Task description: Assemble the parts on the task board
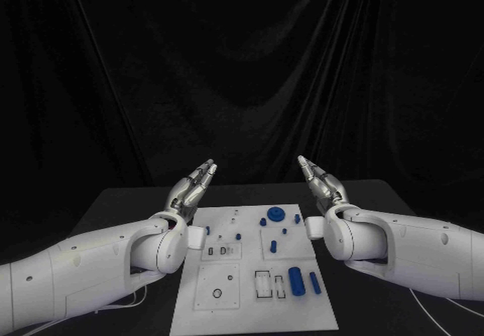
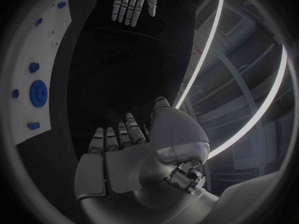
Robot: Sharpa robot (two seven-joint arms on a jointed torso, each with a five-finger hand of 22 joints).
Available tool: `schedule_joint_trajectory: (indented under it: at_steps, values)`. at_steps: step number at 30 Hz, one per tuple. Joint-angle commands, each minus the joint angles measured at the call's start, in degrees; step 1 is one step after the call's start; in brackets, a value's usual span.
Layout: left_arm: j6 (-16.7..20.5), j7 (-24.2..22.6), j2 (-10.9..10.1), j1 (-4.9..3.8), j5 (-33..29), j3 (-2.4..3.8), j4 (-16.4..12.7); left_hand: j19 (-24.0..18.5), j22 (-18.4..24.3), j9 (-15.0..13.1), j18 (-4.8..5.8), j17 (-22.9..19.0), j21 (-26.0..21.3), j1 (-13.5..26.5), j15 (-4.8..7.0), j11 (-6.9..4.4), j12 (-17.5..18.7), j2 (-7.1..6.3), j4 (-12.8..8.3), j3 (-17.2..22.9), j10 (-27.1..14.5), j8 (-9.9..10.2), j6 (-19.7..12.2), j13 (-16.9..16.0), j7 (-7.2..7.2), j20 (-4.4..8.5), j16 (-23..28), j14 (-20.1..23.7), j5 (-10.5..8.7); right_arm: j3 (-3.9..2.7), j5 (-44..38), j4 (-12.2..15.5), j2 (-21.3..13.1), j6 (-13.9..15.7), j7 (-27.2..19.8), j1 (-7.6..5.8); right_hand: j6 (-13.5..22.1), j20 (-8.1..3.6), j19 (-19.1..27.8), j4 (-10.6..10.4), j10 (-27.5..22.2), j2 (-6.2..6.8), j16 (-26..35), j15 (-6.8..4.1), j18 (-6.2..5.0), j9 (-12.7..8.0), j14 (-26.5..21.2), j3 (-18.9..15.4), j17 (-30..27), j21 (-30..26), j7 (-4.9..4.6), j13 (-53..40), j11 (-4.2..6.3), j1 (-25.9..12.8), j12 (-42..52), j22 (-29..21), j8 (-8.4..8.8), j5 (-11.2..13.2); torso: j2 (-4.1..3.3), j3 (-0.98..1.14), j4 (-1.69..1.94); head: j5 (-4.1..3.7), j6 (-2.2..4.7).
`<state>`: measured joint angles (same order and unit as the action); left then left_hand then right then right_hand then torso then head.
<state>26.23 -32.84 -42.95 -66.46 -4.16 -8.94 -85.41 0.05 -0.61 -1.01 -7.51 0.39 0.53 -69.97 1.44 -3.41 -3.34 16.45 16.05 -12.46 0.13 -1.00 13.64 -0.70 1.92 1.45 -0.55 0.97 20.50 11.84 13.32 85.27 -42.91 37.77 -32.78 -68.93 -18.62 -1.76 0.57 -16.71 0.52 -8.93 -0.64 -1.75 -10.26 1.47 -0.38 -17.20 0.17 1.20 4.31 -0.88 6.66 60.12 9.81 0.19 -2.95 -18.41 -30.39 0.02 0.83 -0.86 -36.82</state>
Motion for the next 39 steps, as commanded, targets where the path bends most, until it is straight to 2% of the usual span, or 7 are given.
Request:
schedule_joint_trajectory:
  at_steps: [1, 12, 13, 21, 25, 32, 39]
  values:
    - [-12.71, -5.29, 0.38, -1.03, -3.85, -0.77, 0.68, -0.05, 0.61, -0.77, 0.55, -0.39, -0.53, -0.31, 3.75, -0.73, -1.02, 0.14, 0.78, -0.07, 0.05, -0.86, 0.54, -0.13, 0.00, 0.76, 0.55, -0.97, 0.69, 0.04, 4.04, -0.10, 0.04, -3.03, -2.01, -0.21, -0.97, -1.35, -0.57, 0.08, -0.08, 0.06, 0.64, -6.66, 0.96, 0.81, 0.38, -0.96, -0.17, -1.20, 0.12, -0.62, 0.24, 1.30, 0.96, -0.19, -0.91, 0.11, 0.01, 0.00, 0.02, 0.00, 0.00]
    - [-20.16, -7.49, 0.92, -2.82, -5.79, -3.13, 1.93, -0.05, 0.61, -0.82, -0.22, -0.39, -0.53, -1.37, 3.75, -0.76, -1.13, 0.07, 0.70, 0.39, 0.02, -0.92, 1.14, -0.13, 0.03, -0.21, 0.55, -0.97, 1.48, 0.04, 4.04, -0.10, 0.04, -3.03, -2.01, -0.21, -1.20, 0.87, -0.57, 0.05, -0.18, 0.51, 0.64, -4.52, 0.87, 0.82, 0.38, -0.93, -0.17, -1.20, -0.91, -0.60, -0.92, 0.61, 1.08, -0.19, -0.99, 2.86, 0.01, 0.00, 0.02, 0.00, 0.00]
    - [-24.55, -8.27, -0.38, -2.79, -5.79, -3.15, 4.55, -0.05, 0.61, -0.82, -0.36, -0.39, -0.53, -1.54, 3.83, -0.77, -1.15, 0.05, 0.69, 0.42, 0.02, -0.93, 1.22, -0.14, 0.02, -0.30, 0.55, -0.97, 1.55, 0.04, 4.04, -1.14, -0.25, -5.51, -0.23, -0.21, -1.18, 1.33, -0.57, 0.04, -0.19, 0.55, 0.64, -3.92, 0.98, 0.82, 0.38, -0.85, -0.17, -1.20, -1.06, -0.60, -1.08, 0.66, 1.08, -0.19, -0.99, 2.91, -0.09, 0.06, -0.17, -0.46, -1.71]
    - [-26.32, -6.82, -2.31, -2.79, -5.50, -3.15, 4.38, -0.05, 0.61, -0.73, -1.52, -0.39, -0.53, -1.50, 4.78, -1.48, -0.52, -0.41, 0.78, -0.52, -0.11, -0.76, 0.50, -0.02, 0.60, -0.59, 0.55, -0.97, -1.04, 0.04, 1.38, -1.64, -0.68, -8.51, 0.64, -0.47, -0.87, 10.57, -0.57, -0.01, -0.29, 1.61, 0.18, 4.18, 0.61, 0.81, 0.57, 0.06, 0.05, -1.20, -1.95, -0.60, -2.16, 0.47, 1.13, -0.19, -0.86, 3.69, 0.00, 0.02, -0.13, -0.67, -4.31]
    - [-27.11, -5.21, -4.40, -2.81, -3.22, -3.15, 3.06, -0.05, 0.61, -0.36, -2.58, -0.39, -0.53, 0.16, 6.23, -3.13, 1.56, -1.63, 0.68, -3.09, -0.27, -0.34, -3.25, 0.34, 2.55, -0.22, 0.55, -0.97, -10.34, 0.04, -5.36, -2.58, -1.07, -13.22, 2.72, -1.20, -1.41, 18.00, -4.64, -0.34, 1.08, 5.08, -4.87, 11.40, -0.05, 0.91, 4.04, 3.08, 1.53, 1.69, -3.05, -1.06, -11.24, -2.21, 5.42, 1.68, -0.95, 10.01, 0.03, 0.03, -0.02, -0.72, -6.00]
    - [-28.46, -4.65, -8.48, -2.94, 1.67, -3.15, -0.10, -0.05, 0.61, -0.11, -2.64, -0.39, -0.53, 0.00, 5.44, -3.22, 2.71, -2.04, 0.63, -3.96, -0.21, -0.08, -5.89, 0.56, 4.34, -0.77, 0.55, -0.97, -12.63, 0.04, -22.15, -4.30, -1.69, -18.79, 7.90, -4.19, 2.73, 18.53, -15.24, -0.37, 3.06, 10.06, -10.54, 16.24, 3.58, 0.46, 10.88, 8.87, 2.11, 7.17, -0.82, -1.13, -14.72, -1.63, 6.48, 4.11, 0.43, 9.49, -0.15, 0.07, -0.15, 0.11, -8.42]
    - [-24.09, -6.34, -12.43, -4.58, 5.70, -3.15, -3.76, -0.05, 0.61, -0.26, 0.04, -0.39, -0.53, -3.56, 2.90, -0.18, 1.44, -2.73, 0.60, -3.75, -0.10, -0.23, -4.62, 0.26, 4.63, -0.55, 0.55, -0.97, -8.71, 0.04, -46.73, -3.52, -2.86, -20.62, 17.50, -9.70, 3.14, 18.55, -19.41, 1.63, 3.15, 8.87, -9.14, 15.24, 5.90, 0.41, 11.63, 10.26, 2.00, 7.56, 0.12, -0.98, -13.14, 11.67, 3.41, 3.68, 1.02, 1.27, -1.56, -0.18, -0.03, 0.68, -8.06]
